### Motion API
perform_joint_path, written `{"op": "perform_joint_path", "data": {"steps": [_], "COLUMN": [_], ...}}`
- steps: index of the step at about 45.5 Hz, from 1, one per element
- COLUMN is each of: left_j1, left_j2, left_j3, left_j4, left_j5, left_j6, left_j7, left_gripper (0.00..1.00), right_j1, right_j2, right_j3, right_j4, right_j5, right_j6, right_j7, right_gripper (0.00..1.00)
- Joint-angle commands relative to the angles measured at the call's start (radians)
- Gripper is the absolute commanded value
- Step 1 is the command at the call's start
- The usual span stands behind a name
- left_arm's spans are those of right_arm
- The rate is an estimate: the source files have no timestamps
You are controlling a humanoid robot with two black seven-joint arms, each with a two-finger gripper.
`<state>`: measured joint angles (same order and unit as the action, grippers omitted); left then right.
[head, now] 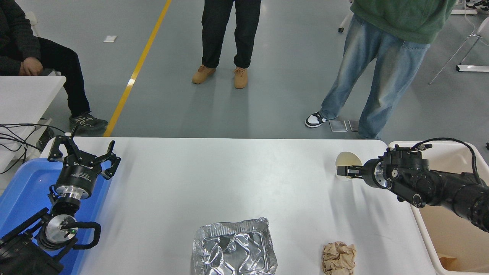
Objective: Clean the table surface
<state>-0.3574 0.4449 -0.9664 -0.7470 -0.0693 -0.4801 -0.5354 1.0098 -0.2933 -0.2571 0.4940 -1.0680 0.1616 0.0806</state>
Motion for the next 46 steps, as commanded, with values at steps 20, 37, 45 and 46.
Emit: {"op": "perform_joint_path", "data": {"steps": [20,37,45,46], "left_j1": [0.0,0.0,0.0,0.0], "left_j2": [0.0,0.0,0.0,0.0], "left_j3": [0.0,0.0,0.0,0.0], "left_j4": [0.0,0.0,0.0,0.0], "left_j5": [0.0,0.0,0.0,-0.001], "left_j6": [0.0,0.0,0.0,0.0], "left_j7": [0.0,0.0,0.0,0.0], "left_gripper": [0.99,0.99,0.99,0.99], "right_j1": [0.046,0.088,0.159,0.164], "right_j2": [-0.012,-0.053,-0.107,-0.119], "right_j3": [-0.027,-0.022,-0.027,-0.027], "right_j4": [0.011,0.021,0.07,0.084], "right_j5": [0.014,0.028,0.051,0.051], "right_j6": [0.091,0.191,0.26,0.263], "right_j7": [0.143,0.174,0.211,0.211], "right_gripper": [0.0,0.0,0.0,0.0]}}
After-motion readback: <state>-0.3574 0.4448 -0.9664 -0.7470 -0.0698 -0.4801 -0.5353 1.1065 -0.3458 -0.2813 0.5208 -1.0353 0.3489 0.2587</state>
